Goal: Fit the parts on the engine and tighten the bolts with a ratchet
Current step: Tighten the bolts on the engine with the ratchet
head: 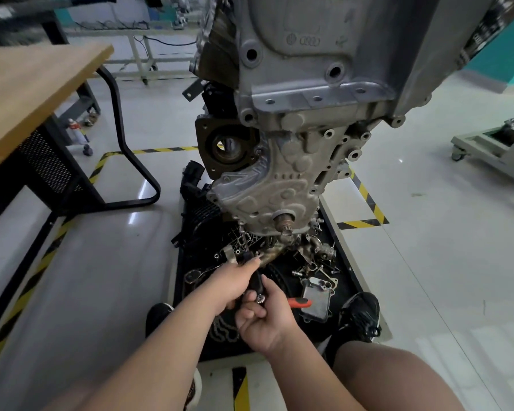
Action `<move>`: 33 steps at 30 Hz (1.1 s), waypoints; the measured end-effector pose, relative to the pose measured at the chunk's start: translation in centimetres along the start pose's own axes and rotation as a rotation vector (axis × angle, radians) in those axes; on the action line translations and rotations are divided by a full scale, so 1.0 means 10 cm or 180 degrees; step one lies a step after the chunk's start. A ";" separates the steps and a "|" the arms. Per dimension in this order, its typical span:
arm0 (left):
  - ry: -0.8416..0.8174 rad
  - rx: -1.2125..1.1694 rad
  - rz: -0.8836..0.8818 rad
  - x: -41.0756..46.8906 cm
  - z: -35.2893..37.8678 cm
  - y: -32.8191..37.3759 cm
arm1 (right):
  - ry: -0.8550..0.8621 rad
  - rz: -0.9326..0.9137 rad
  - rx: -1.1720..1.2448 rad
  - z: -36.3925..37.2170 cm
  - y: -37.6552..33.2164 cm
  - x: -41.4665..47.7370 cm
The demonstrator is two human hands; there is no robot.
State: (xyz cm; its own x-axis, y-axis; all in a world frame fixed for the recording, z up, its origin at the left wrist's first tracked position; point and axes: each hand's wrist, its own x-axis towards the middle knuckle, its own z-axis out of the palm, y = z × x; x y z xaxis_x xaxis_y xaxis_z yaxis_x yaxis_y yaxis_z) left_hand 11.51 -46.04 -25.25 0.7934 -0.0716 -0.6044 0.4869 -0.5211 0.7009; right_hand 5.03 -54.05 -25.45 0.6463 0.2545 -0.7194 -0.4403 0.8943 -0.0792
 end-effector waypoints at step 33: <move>0.0237 0.0261 0.0422 0.21 -0.07 -0.08 | 0.0970 -0.2150 -0.1935 -0.16 0.43 -0.15</move>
State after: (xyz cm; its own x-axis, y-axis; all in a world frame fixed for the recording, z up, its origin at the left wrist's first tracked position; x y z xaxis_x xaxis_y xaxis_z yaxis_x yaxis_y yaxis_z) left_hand 13.02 -45.22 -26.77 0.8751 -0.0826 -0.4768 0.3472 -0.5791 0.7376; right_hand 1.16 -51.18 -25.85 0.7300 -0.4283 -0.5325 -0.3376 0.4515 -0.8259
